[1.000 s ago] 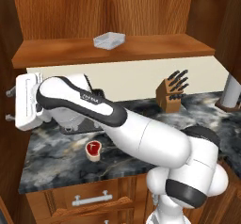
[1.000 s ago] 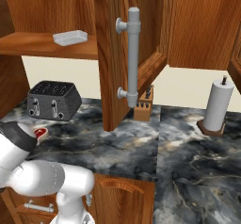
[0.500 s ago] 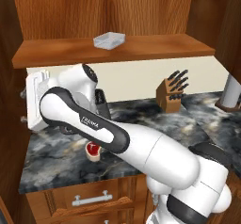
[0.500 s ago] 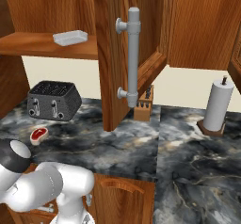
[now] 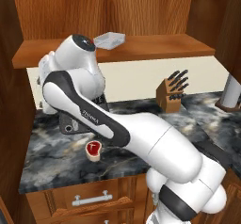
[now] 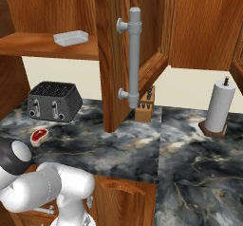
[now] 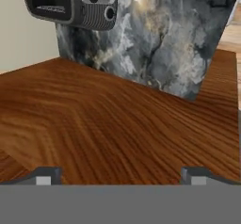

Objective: Retrieve the tupperware from the cabinet, then place the raw meat into the tupperware to avoid contamination.

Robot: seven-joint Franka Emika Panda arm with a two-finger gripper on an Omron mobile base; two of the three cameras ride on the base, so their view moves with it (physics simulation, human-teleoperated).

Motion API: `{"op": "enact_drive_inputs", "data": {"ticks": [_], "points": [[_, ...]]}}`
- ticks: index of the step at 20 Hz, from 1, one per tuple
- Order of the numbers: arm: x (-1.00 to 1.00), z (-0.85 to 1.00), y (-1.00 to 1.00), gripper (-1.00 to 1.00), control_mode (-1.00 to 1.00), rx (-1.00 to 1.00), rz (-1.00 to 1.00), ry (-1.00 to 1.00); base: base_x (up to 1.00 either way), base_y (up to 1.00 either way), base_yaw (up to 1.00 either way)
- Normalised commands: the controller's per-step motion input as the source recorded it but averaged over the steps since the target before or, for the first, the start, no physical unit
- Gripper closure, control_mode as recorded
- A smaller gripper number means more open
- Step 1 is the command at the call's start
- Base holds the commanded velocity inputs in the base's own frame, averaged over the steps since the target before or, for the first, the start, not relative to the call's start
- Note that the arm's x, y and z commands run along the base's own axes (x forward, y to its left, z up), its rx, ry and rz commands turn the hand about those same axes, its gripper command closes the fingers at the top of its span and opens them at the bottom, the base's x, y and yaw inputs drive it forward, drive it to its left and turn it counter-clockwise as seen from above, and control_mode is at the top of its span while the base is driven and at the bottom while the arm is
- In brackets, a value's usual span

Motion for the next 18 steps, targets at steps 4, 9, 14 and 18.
{"op": "enact_drive_inputs", "data": {"ticks": [4,9,14,18], "points": [[0.38,-0.04,-0.6,-1.0,-1.0,-0.1,-0.04,-0.03,0.0,0.0,0.0],[0.37,-0.04,-0.78,-1.0,-1.0,-0.04,0.01,-0.05,0.0,0.0,0.0],[0.11,0.05,-0.76,-1.0,-1.0,0.03,0.15,-0.27,0.0,0.0,0.0],[0.06,0.06,-0.63,-1.0,-1.0,0.04,0.27,-0.43,0.0,0.0,0.0]]}}
